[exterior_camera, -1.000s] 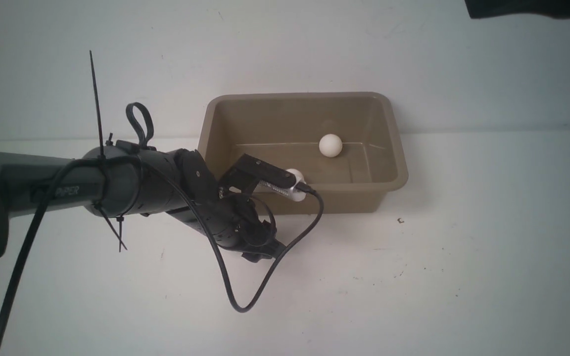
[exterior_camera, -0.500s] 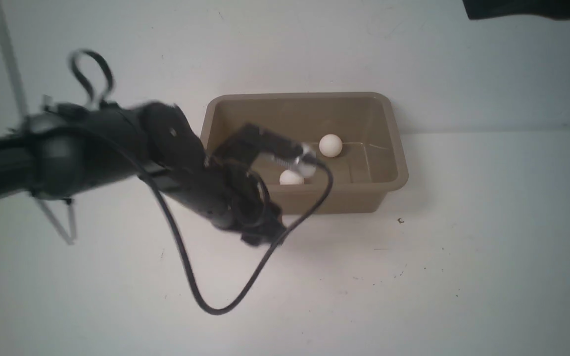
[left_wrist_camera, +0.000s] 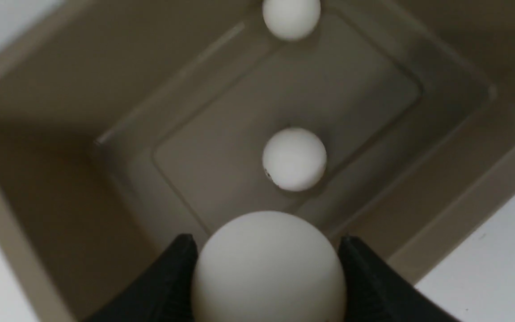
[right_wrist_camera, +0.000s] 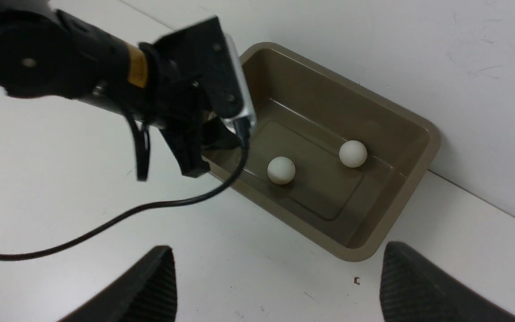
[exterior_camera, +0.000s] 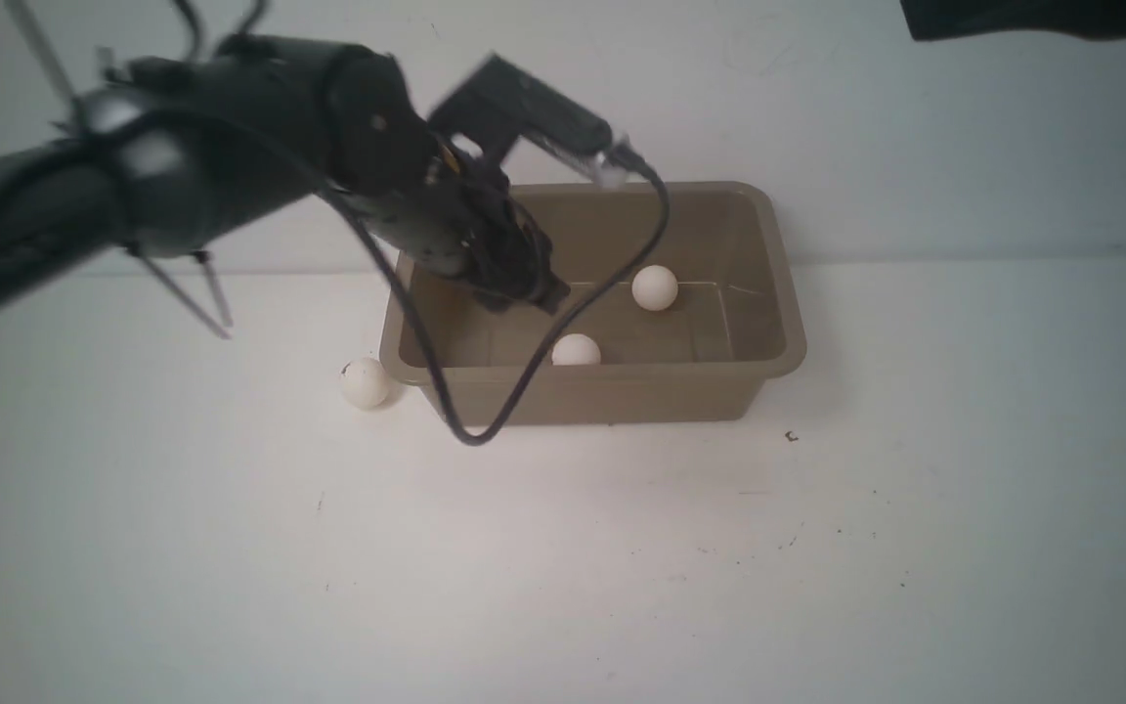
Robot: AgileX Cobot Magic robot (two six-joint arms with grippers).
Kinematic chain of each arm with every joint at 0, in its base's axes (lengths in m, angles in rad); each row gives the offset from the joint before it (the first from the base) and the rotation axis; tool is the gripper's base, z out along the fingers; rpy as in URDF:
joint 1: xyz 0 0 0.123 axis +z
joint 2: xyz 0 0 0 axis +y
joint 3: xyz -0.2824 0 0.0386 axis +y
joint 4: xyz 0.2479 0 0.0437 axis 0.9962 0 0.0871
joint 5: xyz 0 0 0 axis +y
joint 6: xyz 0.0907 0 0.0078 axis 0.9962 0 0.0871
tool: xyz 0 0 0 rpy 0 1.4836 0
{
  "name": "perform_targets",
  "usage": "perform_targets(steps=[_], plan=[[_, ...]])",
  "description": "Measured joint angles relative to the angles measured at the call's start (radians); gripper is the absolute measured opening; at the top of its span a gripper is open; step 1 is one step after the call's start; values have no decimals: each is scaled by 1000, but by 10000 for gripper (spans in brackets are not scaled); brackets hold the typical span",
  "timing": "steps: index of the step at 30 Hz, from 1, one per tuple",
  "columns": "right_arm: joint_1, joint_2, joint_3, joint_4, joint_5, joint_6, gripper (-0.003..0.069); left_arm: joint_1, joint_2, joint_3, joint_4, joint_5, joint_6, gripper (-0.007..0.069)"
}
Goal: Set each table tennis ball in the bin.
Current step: Use the left arm to put the table tennis ball into the box, then use the left arm to clamp the table tennis ball closest to it
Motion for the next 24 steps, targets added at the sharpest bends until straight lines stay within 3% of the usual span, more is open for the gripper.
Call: perform_targets(steps=[2, 6, 10, 14, 17, 20, 21, 24], plan=[[0, 0, 0, 1, 0, 0, 554, 0, 35, -41, -3, 21, 1, 380], [0, 0, 0, 3, 0, 0, 554, 0, 63, -105, -19, 36, 4, 542], [0, 0, 0, 4, 0, -1, 554, 1, 50, -144, -14, 81, 4, 587], [0, -1, 0, -25, 0, -3, 526, 13, -27, -156, 27, 205, 7, 537], [0, -13, 0, -75, 0, -3, 439, 67, -120, -157, 47, 298, 30, 440], [0, -49, 0, -133, 1, -3, 270, 137, -178, -159, 48, 339, 46, 352], [0, -52, 0, -133, 1, -3, 270, 142, -180, -159, 49, 339, 48, 347], [0, -108, 0, -161, 1, -2, 70, 223, -192, -147, 43, 397, 74, 258]])
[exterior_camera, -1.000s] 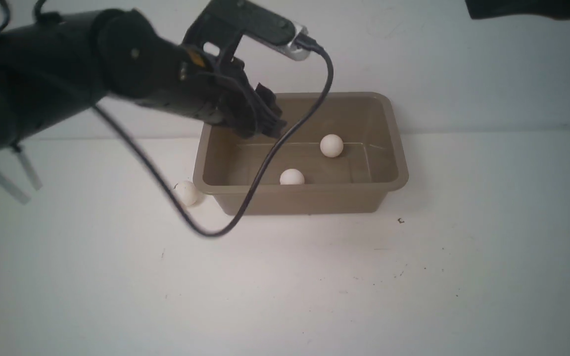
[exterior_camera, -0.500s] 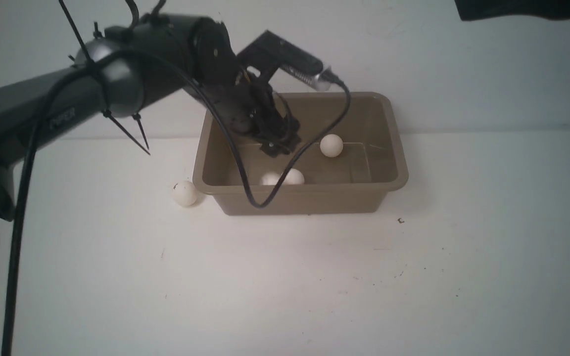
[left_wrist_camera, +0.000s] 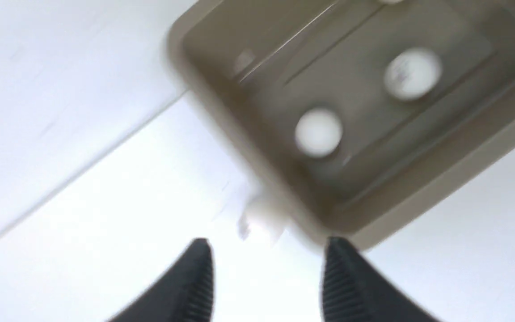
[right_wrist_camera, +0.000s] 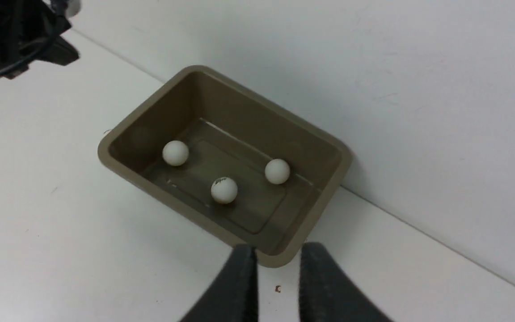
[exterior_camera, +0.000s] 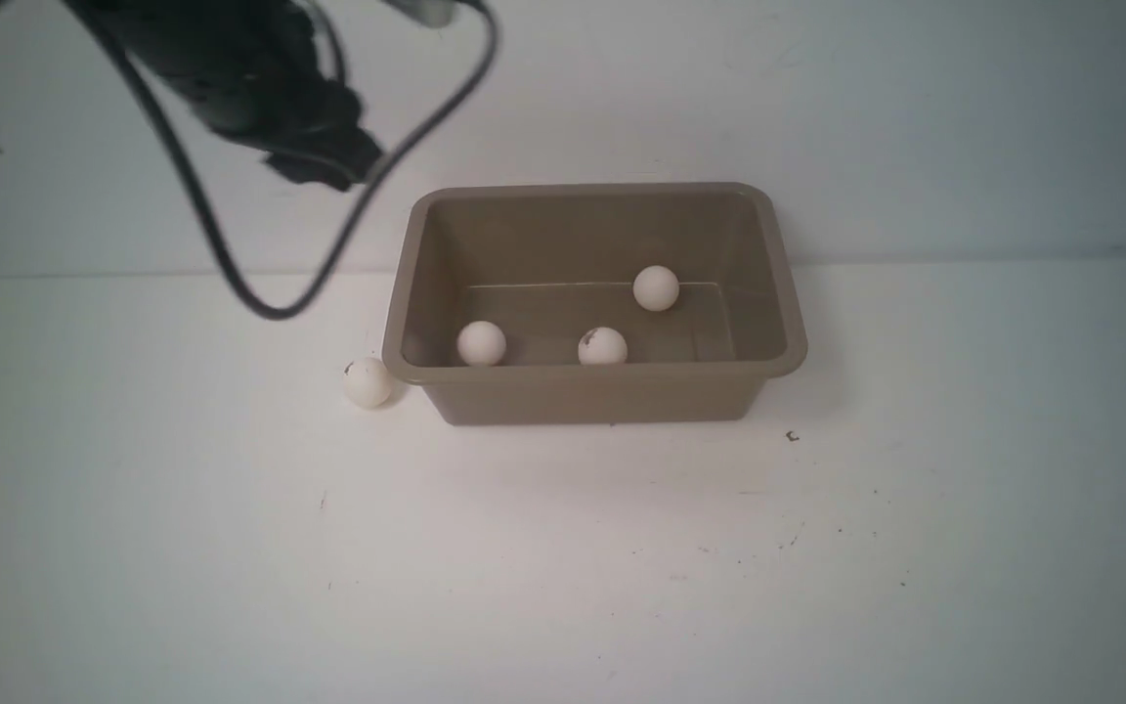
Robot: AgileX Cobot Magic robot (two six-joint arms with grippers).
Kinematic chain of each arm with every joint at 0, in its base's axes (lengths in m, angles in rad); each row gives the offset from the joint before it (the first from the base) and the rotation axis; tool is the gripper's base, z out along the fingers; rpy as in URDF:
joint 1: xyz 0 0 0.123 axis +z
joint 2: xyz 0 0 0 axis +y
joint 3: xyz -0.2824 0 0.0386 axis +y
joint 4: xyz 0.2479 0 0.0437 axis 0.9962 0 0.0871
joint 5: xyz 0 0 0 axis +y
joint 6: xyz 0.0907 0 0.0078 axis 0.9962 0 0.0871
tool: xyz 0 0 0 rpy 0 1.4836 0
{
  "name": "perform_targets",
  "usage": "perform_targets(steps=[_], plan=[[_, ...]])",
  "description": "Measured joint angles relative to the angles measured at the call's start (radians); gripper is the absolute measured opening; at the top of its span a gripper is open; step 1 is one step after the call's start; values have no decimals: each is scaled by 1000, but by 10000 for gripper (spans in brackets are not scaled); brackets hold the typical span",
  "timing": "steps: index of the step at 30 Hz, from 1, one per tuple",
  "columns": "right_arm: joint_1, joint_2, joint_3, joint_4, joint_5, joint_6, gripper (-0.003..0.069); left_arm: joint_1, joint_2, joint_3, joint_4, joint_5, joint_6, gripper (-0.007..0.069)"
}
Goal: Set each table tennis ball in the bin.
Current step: Use the left arm to clamp the table tennis ball closest to it
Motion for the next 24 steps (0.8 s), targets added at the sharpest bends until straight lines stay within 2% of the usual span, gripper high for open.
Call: perform_targets(steps=[2, 4, 9, 17, 24], plan=[[0, -36, 0, 0, 0, 6, 20, 48, 3, 46, -28, 0, 12, 225], [0, -79, 0, 0, 0, 19, -6, 107, 9, 152, -107, -33, 56, 217], [0, -147, 0, 1, 1, 25, -15, 179, 34, 340, -277, -177, 180, 269], [0, -189, 113, 35, 3, 26, -16, 187, 114, 396, -428, -357, 264, 395], [0, -196, 180, 86, 7, 25, -16, 187, 173, 396, -461, -429, 284, 407]])
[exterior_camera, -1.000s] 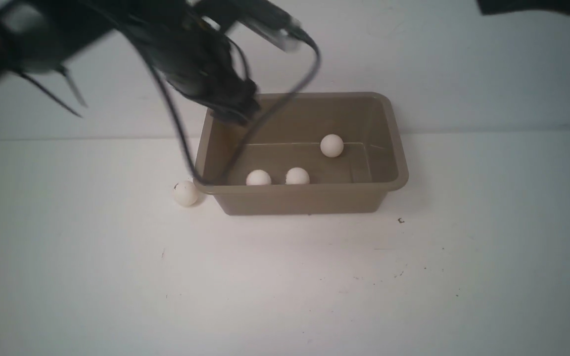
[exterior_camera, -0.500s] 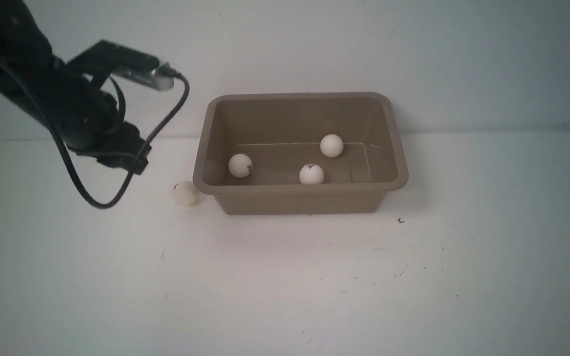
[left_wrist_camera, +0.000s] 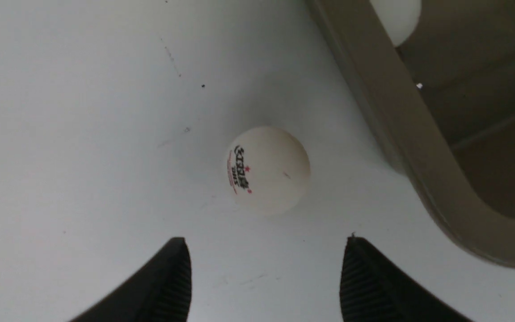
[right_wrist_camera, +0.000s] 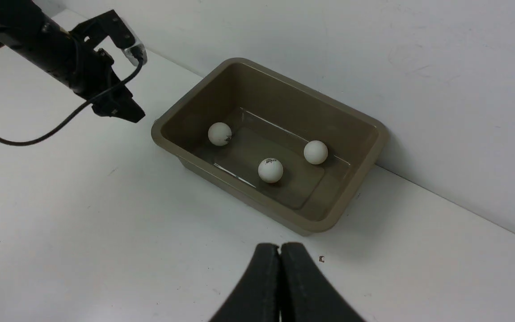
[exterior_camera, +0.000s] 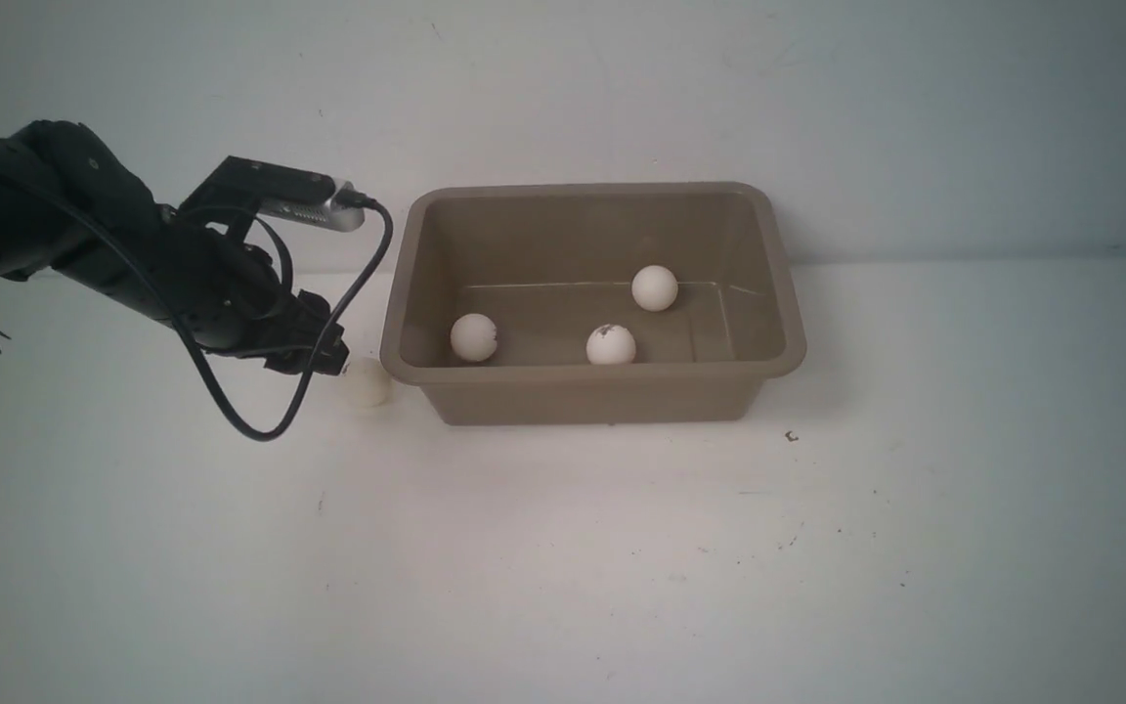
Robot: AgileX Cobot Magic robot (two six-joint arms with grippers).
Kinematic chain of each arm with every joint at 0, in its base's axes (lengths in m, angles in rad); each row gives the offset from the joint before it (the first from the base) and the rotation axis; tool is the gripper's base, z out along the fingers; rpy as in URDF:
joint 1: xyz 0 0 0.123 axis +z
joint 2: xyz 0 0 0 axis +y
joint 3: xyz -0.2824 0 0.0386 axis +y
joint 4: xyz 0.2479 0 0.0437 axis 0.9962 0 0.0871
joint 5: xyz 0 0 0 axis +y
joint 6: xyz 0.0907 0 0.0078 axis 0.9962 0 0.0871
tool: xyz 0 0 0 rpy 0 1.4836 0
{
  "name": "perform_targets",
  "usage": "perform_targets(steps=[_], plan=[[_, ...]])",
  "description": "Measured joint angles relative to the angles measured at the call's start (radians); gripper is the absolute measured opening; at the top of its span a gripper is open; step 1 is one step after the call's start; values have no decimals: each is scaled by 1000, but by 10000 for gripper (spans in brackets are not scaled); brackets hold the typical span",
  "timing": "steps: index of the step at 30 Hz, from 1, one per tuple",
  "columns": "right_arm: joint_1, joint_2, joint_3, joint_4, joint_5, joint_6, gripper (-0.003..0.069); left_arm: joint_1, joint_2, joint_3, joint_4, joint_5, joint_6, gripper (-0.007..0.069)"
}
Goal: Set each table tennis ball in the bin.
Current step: Use the left arm to clamp the table tennis ball closest to it
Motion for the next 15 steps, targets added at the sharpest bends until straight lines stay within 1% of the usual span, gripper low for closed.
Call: perform_targets(steps=[5, 11, 15], plan=[[0, -21, 0, 1, 0, 0, -16, -1, 27, 0, -45, -46, 17, 408], [0, -22, 0, 11, 0, -9, -16, -3, 59, -5, -119, -56, 78, 409], [0, -22, 0, 16, 0, -19, -16, -20, 73, -26, -131, -62, 97, 409]])
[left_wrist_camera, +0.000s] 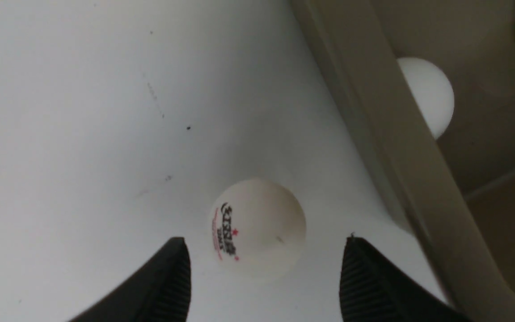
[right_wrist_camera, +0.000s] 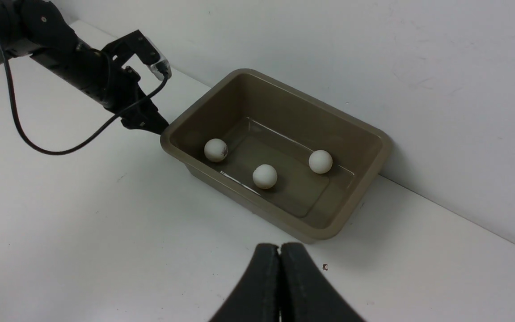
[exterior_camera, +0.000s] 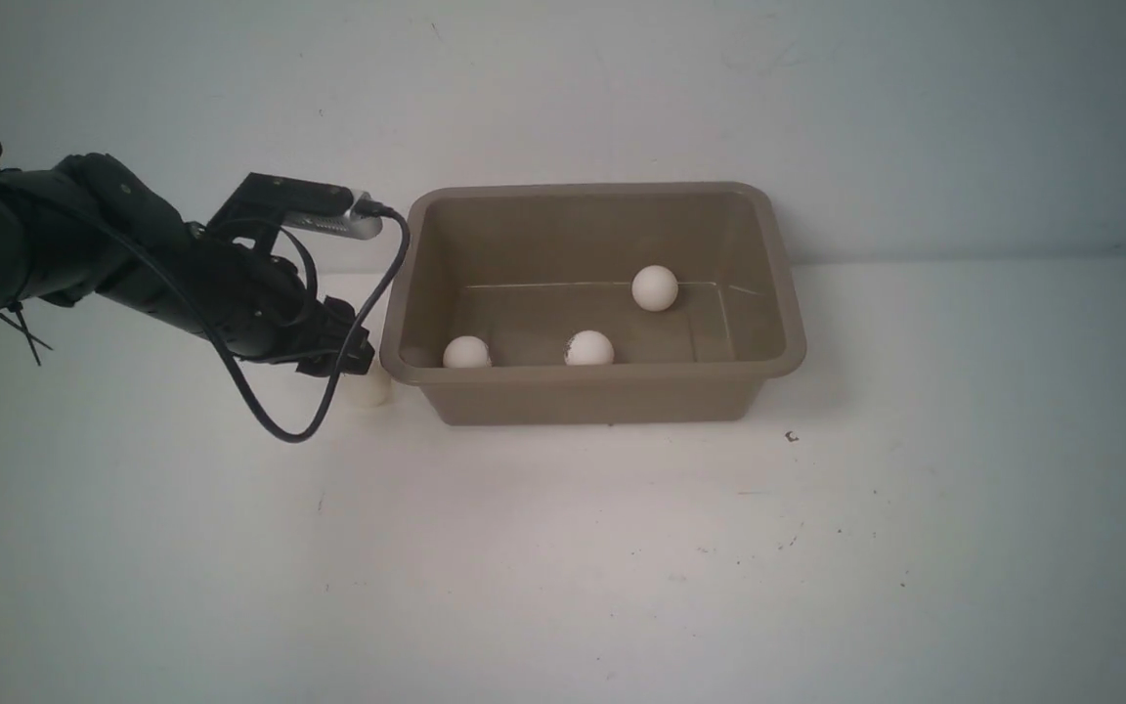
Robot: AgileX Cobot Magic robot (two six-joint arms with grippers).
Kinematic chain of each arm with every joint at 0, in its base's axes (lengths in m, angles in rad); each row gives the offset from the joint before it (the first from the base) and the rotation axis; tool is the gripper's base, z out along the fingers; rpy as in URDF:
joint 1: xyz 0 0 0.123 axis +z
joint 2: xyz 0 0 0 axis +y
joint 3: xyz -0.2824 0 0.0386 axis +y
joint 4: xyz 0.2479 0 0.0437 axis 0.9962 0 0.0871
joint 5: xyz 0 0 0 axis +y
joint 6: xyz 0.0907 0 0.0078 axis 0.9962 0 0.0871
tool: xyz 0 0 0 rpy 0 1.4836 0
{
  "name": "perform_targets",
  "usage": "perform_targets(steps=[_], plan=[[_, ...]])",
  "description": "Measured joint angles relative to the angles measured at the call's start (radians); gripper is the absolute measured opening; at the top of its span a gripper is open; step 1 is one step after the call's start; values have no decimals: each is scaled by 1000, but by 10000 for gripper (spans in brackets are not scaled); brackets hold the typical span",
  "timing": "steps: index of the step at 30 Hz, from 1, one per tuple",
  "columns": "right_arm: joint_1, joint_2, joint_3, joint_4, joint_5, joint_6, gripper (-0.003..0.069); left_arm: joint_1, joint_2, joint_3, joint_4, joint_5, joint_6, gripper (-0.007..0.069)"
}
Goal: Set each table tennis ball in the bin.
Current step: Use the left arm to clamp the table tennis ball closest to it
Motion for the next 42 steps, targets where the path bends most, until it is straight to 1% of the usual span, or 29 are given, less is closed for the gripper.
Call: perform_targets(steps=[7, 11, 18, 21, 37, 42], plan=[[0, 0, 0, 3, 0, 0, -17, -40, 29, -36, 13, -14, 0, 409], [0, 0, 0, 11, 0, 0, -17, -49, 44, -37, 48, -14, -21, 409], [0, 0, 0, 25, 0, -2, -17, -51, 45, -38, 156, -13, -91, 409], [0, 0, 0, 25, 0, -3, -17, -51, 45, -38, 184, -13, -103, 409], [0, 0, 0, 33, 0, -3, -17, -51, 89, -39, 173, -32, -109, 409], [0, 0, 0, 50, 0, -3, -17, -51, 107, -40, 138, -51, -104, 409]])
